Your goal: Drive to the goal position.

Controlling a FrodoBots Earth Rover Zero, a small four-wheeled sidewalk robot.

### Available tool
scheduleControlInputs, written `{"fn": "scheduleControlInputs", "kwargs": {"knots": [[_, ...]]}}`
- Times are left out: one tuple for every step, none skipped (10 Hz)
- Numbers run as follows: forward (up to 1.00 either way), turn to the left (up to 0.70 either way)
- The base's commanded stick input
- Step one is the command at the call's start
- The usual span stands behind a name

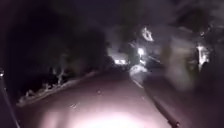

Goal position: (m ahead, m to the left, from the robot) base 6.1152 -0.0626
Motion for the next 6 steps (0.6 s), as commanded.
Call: {"fn": "scheduleControlInputs", "kwargs": {"knots": [[0.50,0.00],[0.50,0.00],[0.50,0.00],[0.50,0.00],[0.50,0.00],[0.50,0.00]]}}
